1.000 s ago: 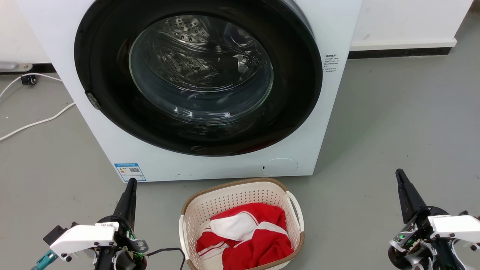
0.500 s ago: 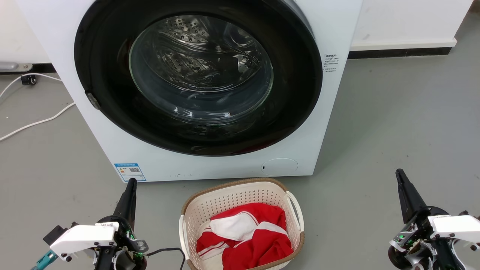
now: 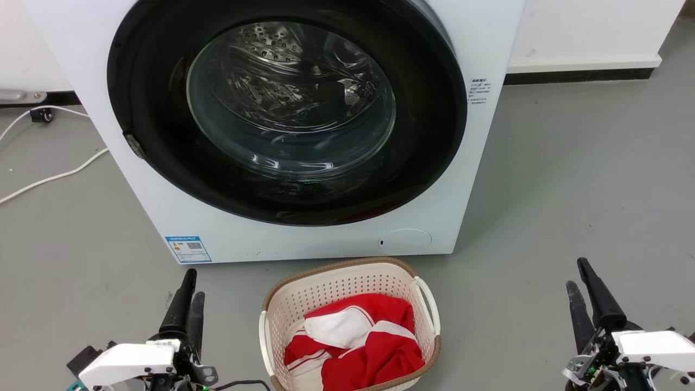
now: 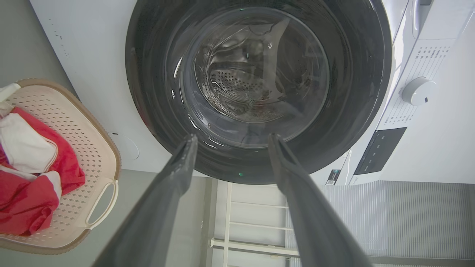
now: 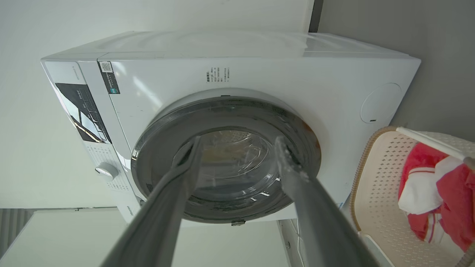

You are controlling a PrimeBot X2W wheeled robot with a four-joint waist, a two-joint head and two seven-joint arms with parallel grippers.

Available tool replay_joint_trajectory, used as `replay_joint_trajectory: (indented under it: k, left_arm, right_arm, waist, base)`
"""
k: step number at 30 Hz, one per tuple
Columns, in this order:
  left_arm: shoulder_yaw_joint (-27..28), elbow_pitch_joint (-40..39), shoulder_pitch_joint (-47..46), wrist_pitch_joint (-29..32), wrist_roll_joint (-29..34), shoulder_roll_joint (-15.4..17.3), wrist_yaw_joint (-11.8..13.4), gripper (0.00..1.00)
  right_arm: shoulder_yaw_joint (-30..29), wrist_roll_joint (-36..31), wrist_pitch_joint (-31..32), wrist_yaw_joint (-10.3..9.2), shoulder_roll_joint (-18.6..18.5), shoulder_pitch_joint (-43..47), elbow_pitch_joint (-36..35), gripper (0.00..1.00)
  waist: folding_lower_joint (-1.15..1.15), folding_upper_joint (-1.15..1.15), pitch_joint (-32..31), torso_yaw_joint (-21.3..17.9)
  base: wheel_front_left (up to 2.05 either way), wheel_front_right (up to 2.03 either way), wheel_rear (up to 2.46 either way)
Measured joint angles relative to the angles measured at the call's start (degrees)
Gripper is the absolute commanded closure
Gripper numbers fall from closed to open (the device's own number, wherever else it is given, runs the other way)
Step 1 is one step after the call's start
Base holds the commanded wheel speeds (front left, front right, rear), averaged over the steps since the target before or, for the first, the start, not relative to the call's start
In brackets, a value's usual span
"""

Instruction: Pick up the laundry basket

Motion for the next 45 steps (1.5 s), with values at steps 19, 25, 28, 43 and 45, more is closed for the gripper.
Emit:
replay_joint_trajectory:
  k: [19, 25, 28, 43, 45]
  left_arm:
    - [-1.7, -6.0, 0.0, -4.9, 21.2, 0.0, 2.3, 0.00]
    - [-2.9, -7.3, 0.0, -6.3, 27.8, 0.0, 3.0, 0.00]
    - [-3.4, -7.9, 0.0, -6.8, 30.6, 0.1, 3.0, 0.00]
    - [-4.3, -10.1, 0.7, -9.8, 43.2, 0.1, 3.1, 0.00]
    - [-4.5, -10.2, 0.7, -10.2, 44.9, 0.1, 3.1, 0.00]
  right_arm:
    - [1.9, -25.9, -4.8, 0.00, 0.0, 0.0, -6.9, 0.00]
    - [3.0, -33.5, -6.1, 0.00, 0.0, 0.1, -8.2, 0.00]
    - [3.5, -36.9, -6.7, 0.00, 0.0, 0.2, -8.8, 0.00]
    - [4.9, -49.8, -9.7, 0.00, 0.0, 1.1, -11.0, 0.00]
    - [5.0, -51.3, -10.1, 0.00, 0.0, 1.1, -11.2, 0.00]
  waist:
    - [0.00, 0.00, 0.5, 0.1]
    - [0.00, 0.00, 0.6, 0.1]
    - [0.00, 0.00, 0.6, 0.1]
    - [0.00, 0.00, 0.9, 0.2]
    - [0.00, 0.00, 0.9, 0.2]
  base:
    - [0.00, 0.00, 0.00]
    - [0.00, 0.00, 0.00]
    - [0.00, 0.00, 0.00]
    - [0.00, 0.00, 0.00]
    - [0.00, 0.00, 0.00]
